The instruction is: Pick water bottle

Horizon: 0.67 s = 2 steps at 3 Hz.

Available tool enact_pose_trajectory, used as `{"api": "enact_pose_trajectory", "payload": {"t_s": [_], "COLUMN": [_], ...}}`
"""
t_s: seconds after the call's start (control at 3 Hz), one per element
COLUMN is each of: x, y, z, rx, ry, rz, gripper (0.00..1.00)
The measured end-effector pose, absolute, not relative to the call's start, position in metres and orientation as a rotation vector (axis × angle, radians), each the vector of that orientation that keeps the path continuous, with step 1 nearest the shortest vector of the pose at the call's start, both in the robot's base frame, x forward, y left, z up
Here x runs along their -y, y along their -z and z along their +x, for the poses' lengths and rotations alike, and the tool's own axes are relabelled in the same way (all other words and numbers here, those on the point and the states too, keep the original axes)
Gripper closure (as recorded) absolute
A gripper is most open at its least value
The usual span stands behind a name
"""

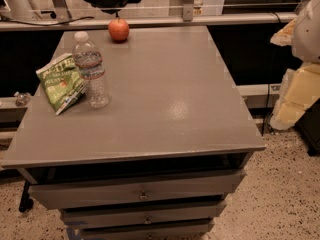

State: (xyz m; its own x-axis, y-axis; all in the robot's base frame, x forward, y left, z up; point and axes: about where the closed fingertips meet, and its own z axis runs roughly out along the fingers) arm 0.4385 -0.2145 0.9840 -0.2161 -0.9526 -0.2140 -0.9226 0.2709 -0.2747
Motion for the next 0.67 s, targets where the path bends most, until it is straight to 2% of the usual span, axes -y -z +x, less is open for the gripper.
{"api": "enact_pose_trajectory", "payload": {"t_s": [0.33,0.67], "x": [0.215,0.194], "y": [-0.984,-0.977], "z": [0.438,0.445], "rx": [-2.210,-2.166], "ry": [0.125,0.022], "rz": [-1.710,-1.678], "gripper": [0.00,0.00]}}
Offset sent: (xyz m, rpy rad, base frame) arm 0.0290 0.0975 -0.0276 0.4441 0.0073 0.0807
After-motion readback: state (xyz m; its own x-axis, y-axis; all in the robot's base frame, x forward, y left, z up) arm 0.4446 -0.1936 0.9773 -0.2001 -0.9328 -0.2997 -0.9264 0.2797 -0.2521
